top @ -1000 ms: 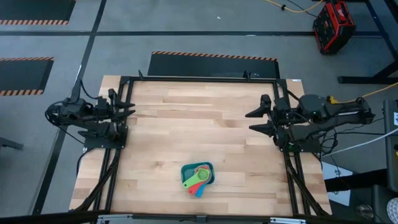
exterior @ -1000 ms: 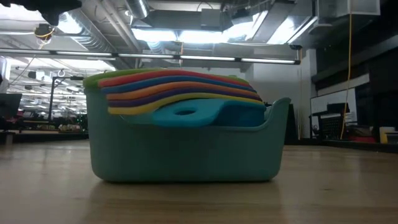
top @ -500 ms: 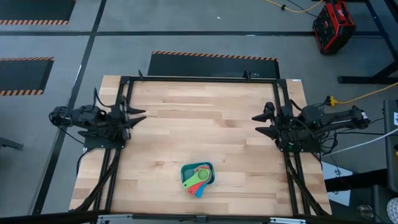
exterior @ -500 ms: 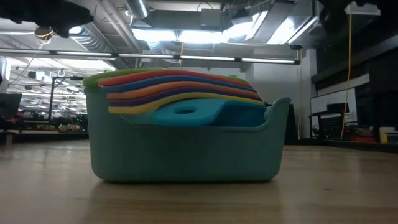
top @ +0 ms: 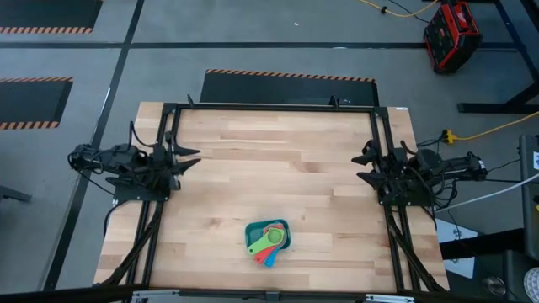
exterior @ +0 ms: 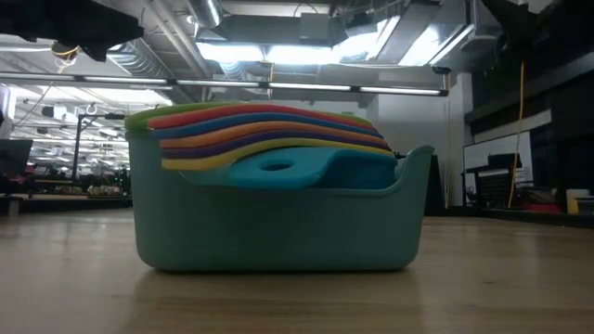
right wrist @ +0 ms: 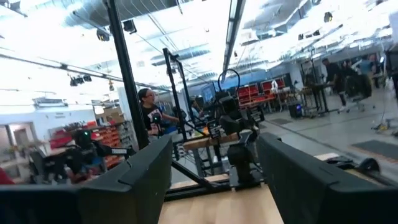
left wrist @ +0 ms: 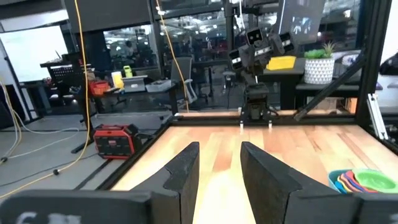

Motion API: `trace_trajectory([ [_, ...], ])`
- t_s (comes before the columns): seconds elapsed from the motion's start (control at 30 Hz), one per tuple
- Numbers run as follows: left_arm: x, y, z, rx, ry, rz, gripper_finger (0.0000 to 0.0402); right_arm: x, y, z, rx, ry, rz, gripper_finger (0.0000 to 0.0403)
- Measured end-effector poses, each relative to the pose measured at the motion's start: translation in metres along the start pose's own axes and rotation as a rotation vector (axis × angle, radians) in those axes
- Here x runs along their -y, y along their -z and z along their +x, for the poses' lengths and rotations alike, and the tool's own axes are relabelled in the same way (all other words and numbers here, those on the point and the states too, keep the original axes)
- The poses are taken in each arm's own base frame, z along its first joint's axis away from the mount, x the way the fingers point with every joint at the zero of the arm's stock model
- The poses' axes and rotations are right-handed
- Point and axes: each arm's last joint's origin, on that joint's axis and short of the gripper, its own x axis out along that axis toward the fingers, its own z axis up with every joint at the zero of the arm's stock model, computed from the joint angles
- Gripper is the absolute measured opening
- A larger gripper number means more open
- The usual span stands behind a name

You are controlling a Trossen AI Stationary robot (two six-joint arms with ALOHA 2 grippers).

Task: Nest measuring cups in basket
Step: Return to Home Position

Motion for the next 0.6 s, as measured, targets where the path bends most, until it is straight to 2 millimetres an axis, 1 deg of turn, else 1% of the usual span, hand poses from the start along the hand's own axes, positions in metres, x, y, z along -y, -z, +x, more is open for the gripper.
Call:
trace_trajectory([
  [0.13,0.006,0.013,0.007,0.062,0.016,-0.007,0.0112,0.002,0.007,-0.004,0.003,-0.001,-0.047,0.0242],
  [0.27,0.010,0.030,0.014,0.124,-0.015,0.051,0.0112,0.005,0.017,-0.005,-0.014,0.021,-0.075,0.0242],
  [0.37,0.009,0.034,0.015,0.158,-0.059,0.066,0.0112,0.009,0.026,-0.006,-0.022,0.075,-0.080,0.0242],
  [0.5,0.007,0.039,0.017,0.138,-0.082,0.098,0.0112,0.014,0.039,-0.008,-0.014,0.142,-0.100,0.0242],
  [0.6,0.003,0.039,0.018,0.130,-0.135,0.085,0.0112,0.015,0.041,-0.008,-0.034,0.164,-0.116,0.0242],
])
